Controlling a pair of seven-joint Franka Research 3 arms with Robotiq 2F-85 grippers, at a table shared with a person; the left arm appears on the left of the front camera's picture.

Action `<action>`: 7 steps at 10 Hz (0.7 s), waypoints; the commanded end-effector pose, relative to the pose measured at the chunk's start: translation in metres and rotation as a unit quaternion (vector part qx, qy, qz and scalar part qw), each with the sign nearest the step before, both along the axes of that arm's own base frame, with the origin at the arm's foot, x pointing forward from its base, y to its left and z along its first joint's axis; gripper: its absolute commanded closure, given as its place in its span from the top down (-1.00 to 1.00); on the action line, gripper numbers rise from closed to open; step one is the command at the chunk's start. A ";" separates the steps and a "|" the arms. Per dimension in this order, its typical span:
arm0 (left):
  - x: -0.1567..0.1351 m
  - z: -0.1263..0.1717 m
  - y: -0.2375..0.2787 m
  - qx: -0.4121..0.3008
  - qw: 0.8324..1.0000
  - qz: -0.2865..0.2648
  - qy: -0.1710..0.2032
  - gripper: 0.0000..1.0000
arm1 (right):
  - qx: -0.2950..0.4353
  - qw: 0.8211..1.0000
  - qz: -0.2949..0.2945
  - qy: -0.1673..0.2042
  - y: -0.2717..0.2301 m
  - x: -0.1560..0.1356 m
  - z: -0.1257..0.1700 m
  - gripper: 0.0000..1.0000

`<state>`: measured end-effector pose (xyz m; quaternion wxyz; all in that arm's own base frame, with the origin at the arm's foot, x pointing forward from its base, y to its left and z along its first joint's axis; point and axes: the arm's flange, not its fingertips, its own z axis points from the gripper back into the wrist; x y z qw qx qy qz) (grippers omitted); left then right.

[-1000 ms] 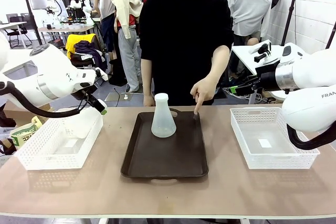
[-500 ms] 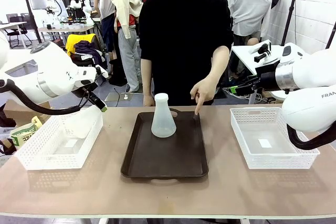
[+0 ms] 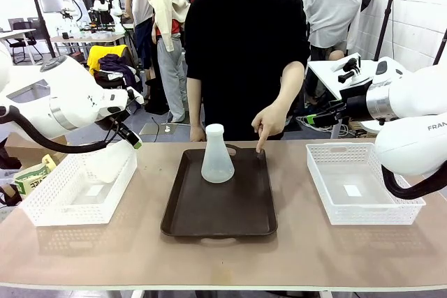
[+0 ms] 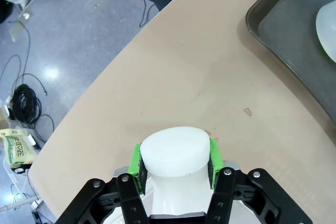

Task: Prepare the laboratory tools.
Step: Place the picked Big flask upright in the Handle tray as directed by the person.

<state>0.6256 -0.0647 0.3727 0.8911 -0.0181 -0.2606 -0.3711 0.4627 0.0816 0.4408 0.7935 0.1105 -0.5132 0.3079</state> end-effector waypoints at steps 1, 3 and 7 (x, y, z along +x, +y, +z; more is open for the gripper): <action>-0.002 0.003 0.001 0.004 1.000 0.008 0.005 -1.00 | -0.001 1.000 0.002 0.002 0.001 0.000 0.003 1.00; -0.020 0.027 0.002 -0.005 1.000 0.017 -0.003 -1.00 | -0.001 1.000 0.002 0.002 0.001 0.000 0.003 1.00; -0.069 0.101 0.020 -0.023 0.998 0.032 -0.046 -1.00 | -0.001 1.000 0.002 0.002 0.001 0.000 0.003 1.00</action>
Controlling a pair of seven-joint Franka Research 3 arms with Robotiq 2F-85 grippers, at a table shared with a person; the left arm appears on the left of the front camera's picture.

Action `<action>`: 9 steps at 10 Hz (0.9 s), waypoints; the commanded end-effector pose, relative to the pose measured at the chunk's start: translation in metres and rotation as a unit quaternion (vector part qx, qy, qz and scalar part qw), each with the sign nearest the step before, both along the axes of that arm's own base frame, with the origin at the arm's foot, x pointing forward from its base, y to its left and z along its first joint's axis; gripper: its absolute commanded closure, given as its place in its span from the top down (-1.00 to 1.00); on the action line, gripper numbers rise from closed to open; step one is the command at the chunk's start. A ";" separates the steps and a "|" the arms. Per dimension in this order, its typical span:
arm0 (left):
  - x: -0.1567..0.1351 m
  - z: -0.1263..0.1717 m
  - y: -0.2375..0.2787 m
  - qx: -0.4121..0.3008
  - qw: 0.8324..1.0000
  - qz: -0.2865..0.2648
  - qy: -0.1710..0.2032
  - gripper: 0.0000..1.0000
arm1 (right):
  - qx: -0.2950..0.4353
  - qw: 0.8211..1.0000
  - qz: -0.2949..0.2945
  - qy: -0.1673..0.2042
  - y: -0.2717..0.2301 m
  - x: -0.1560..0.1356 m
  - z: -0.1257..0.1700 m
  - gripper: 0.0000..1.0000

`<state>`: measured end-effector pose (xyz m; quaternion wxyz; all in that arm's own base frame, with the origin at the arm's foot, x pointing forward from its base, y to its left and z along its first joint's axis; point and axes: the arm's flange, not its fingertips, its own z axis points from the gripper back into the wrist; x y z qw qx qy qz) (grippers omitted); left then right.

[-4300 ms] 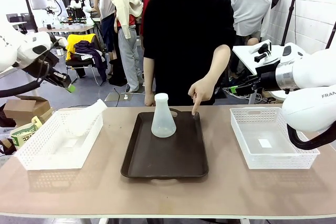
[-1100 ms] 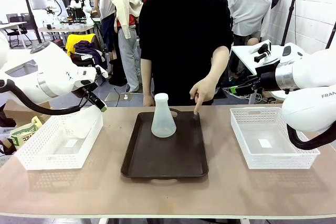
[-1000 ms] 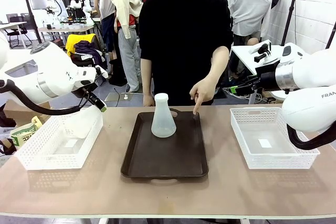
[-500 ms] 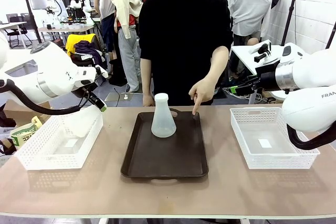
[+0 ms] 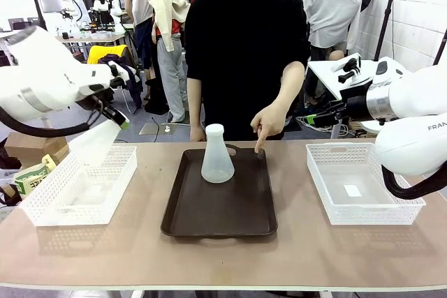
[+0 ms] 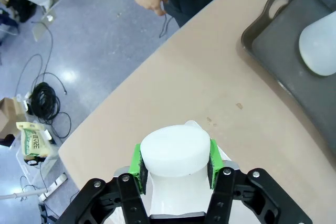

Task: Prepare the laboratory tools.
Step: Place the picked Big flask upright in the Handle tray as directed by the person.

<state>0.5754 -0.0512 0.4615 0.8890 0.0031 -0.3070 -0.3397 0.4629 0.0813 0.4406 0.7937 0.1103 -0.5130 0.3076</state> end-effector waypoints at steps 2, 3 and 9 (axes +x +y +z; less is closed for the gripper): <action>-0.050 0.049 0.009 -0.092 0.994 -0.060 0.026 -1.00 | -0.001 1.000 0.002 0.002 0.001 0.000 0.003 1.00; -0.073 0.069 0.008 -0.141 0.982 -0.126 0.015 -1.00 | -0.001 1.000 0.002 0.002 0.001 0.000 0.003 1.00; -0.115 0.061 -0.017 -0.312 0.865 -0.390 0.044 -1.00 | -0.001 1.000 0.002 0.002 0.001 0.000 0.003 1.00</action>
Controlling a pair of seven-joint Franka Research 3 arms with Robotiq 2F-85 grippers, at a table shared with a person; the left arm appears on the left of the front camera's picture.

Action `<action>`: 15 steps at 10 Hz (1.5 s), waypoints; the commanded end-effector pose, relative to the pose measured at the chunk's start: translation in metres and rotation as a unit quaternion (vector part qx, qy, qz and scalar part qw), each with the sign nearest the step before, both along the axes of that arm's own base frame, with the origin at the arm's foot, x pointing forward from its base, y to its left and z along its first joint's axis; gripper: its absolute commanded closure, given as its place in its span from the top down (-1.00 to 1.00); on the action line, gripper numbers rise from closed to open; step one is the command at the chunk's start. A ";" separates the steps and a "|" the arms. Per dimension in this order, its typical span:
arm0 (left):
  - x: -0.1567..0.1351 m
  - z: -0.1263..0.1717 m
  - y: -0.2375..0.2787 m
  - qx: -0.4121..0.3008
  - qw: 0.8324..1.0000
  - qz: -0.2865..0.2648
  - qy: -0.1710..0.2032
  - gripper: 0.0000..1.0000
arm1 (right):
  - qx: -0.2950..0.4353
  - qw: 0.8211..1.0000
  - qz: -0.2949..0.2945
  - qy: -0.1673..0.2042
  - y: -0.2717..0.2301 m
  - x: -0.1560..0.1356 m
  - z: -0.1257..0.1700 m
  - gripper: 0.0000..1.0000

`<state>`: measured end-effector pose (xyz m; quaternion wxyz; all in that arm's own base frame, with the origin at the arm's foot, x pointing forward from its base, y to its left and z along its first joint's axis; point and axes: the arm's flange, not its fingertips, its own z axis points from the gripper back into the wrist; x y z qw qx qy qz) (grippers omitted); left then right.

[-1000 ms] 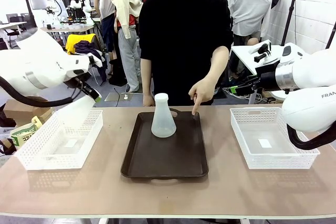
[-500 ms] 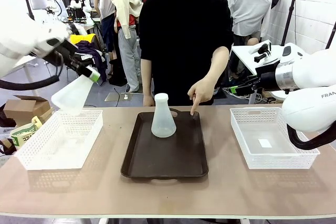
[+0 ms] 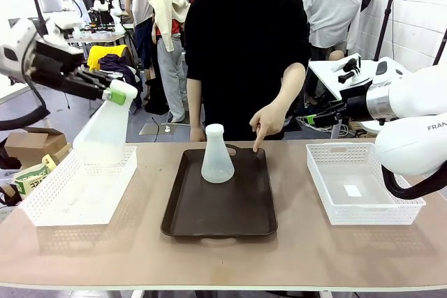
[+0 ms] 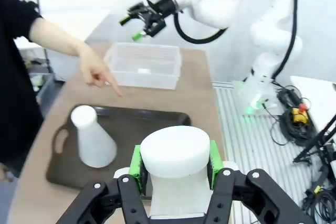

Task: Prepare the laboratory tools.
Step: Place the picked Big flask upright in the Handle tray as directed by the person.

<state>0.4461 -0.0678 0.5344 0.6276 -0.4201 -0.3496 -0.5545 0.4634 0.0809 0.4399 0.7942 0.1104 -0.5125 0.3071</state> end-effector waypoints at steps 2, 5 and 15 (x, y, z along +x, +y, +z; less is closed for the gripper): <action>0.000 0.000 0.000 0.000 1.000 0.000 0.000 -1.00 | -0.002 1.000 0.002 0.001 0.001 0.000 0.004 1.00; 0.010 -0.017 0.000 0.020 0.999 0.025 0.022 -1.00 | -0.002 1.000 0.002 0.001 0.001 0.000 0.004 1.00; 0.010 -0.146 -0.143 -0.207 0.957 -0.122 -0.161 -1.00 | -0.002 1.000 0.002 0.001 0.001 0.000 0.004 1.00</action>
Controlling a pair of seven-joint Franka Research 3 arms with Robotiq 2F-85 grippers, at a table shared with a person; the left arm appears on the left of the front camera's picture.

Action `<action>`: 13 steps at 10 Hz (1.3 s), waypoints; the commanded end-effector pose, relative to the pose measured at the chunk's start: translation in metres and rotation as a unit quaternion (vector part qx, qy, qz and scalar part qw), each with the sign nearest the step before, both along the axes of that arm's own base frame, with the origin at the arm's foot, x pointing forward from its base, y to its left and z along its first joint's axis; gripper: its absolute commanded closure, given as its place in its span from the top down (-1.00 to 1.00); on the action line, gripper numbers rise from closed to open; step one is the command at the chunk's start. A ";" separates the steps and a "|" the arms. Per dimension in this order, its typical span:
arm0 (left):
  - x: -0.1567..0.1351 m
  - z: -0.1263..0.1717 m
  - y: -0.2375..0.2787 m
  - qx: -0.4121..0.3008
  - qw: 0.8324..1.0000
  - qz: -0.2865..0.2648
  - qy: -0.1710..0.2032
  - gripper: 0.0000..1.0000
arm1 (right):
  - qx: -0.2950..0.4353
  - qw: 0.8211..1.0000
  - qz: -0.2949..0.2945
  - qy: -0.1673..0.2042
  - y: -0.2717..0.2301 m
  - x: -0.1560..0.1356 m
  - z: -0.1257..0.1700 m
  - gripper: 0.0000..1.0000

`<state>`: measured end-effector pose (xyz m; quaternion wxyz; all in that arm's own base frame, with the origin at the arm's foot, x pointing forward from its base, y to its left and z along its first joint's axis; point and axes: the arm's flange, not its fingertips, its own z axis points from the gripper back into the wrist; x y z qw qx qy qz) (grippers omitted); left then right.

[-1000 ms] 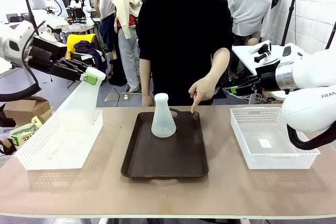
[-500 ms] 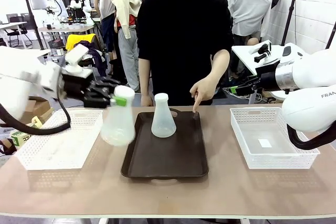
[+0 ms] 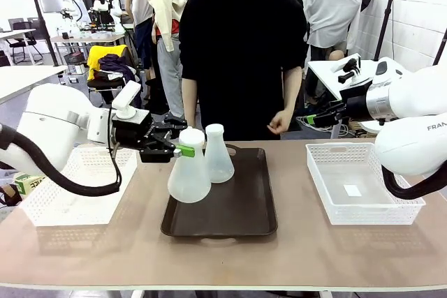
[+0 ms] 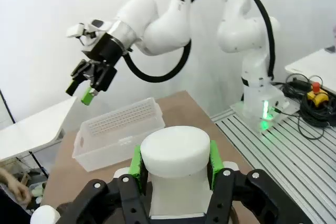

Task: Prepare the laboratory tools.
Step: Place the picked Big flask upright in the Handle tray as directed by the person.

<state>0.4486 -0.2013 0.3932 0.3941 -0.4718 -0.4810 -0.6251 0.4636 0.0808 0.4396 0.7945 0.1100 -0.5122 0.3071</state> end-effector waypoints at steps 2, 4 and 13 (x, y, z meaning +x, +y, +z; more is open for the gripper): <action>0.027 -0.022 -0.014 -0.046 0.997 0.027 0.057 -1.00 | -0.001 1.000 0.003 0.001 0.002 -0.001 0.004 1.00; 0.040 -0.037 -0.021 -0.038 0.997 0.008 0.072 -1.00 | -0.001 1.000 0.003 0.001 0.002 -0.001 0.004 1.00; 0.056 -0.078 -0.017 -0.001 0.994 -0.057 0.094 -0.26 | -0.001 1.000 0.003 0.001 0.002 -0.001 0.004 1.00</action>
